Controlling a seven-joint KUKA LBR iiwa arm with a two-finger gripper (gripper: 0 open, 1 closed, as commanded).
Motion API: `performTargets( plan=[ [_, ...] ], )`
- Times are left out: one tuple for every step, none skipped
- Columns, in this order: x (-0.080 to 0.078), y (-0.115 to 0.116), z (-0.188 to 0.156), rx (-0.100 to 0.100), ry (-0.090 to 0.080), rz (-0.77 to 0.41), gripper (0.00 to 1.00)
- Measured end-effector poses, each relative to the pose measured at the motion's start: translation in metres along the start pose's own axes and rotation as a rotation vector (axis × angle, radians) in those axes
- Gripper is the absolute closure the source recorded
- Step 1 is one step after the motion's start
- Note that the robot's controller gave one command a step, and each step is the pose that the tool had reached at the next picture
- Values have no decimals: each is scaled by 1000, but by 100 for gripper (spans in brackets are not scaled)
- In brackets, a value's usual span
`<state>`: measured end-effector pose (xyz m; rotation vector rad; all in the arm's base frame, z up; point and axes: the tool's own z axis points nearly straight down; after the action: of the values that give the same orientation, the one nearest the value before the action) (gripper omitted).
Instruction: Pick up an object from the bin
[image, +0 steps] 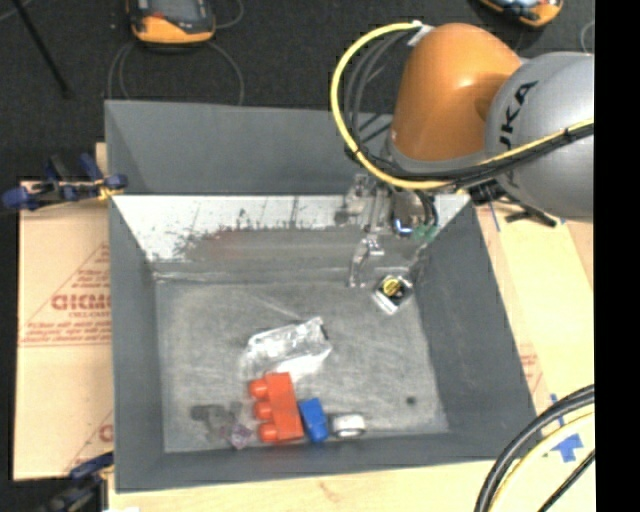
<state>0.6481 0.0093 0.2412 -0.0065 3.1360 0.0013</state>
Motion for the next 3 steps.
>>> performTargets(
  plan=[
    [69,18,91,1,14,-15,0],
    [89,68,162,1,-2,-198,0],
    [87,68,160,0,-11,-195,100]
  ],
)
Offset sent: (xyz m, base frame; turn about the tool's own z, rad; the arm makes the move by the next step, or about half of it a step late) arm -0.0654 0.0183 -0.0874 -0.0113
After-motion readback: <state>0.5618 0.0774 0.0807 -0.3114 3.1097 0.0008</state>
